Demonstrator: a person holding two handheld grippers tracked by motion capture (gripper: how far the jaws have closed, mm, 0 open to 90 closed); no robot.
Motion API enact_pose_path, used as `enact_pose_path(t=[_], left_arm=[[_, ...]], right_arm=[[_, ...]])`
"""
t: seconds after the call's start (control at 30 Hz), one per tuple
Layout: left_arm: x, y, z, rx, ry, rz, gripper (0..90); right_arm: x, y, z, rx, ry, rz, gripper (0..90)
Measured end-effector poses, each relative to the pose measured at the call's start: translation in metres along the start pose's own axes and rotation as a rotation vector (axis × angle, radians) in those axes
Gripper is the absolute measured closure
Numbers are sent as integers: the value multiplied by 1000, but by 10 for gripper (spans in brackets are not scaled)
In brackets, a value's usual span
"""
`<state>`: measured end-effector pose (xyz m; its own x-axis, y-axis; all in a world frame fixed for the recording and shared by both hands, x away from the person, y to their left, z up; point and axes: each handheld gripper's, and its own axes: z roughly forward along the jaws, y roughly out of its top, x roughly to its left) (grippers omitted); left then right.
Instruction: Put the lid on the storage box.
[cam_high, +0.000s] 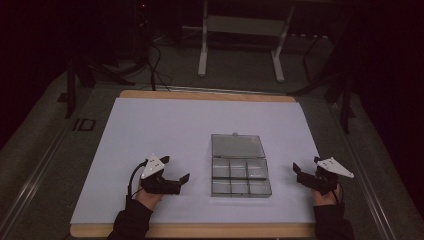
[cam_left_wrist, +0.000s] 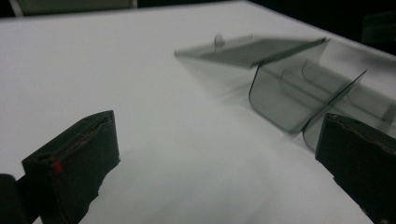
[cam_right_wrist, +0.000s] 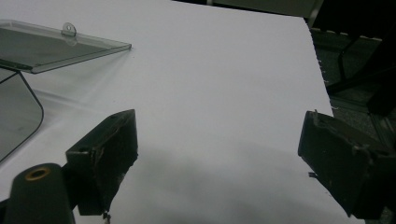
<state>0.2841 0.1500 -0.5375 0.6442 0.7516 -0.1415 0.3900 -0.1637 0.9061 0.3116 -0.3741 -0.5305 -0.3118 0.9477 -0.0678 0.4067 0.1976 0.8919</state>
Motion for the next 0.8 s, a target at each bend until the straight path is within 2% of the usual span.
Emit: enact_pose_path(t=[0.07, 0.23, 0.27, 0.37, 0.43, 0.47, 0.57, 0.6, 0.63, 0.8], left_arm=[[1, 0, -1, 28, 7, 18, 3], [2, -1, -3, 46, 0, 25, 3], [2, -1, -4, 72, -13, 37, 3], [2, -2, -5, 80, -23, 37, 4], [6, -2, -7, 92, -75, 8, 4], [6, -1, -4, 129, -94, -1, 3], [5, 1, 0, 180, -99, 7, 4], [5, 1, 0, 180, -99, 7, 4], [5, 4, 2, 199, -118, -8, 4], [5, 14, 6, 223, -139, -25, 4]], right_arm=[[1, 0, 0, 4, -6, -4, 118], [2, 1, 1, 15, 0, -22, 119], [2, 0, 1, 14, -1, -22, 119], [2, 1, 1, 15, 0, -22, 119], [2, 1, 2, 17, 5, -22, 119], [2, 1, 2, 18, 1, -22, 119], [3, 1, 3, 23, 0, -27, 119], [3, 1, 3, 23, 0, -27, 119], [3, 1, 3, 27, 1, -31, 119], [3, 1, 3, 30, 1, -36, 120]])
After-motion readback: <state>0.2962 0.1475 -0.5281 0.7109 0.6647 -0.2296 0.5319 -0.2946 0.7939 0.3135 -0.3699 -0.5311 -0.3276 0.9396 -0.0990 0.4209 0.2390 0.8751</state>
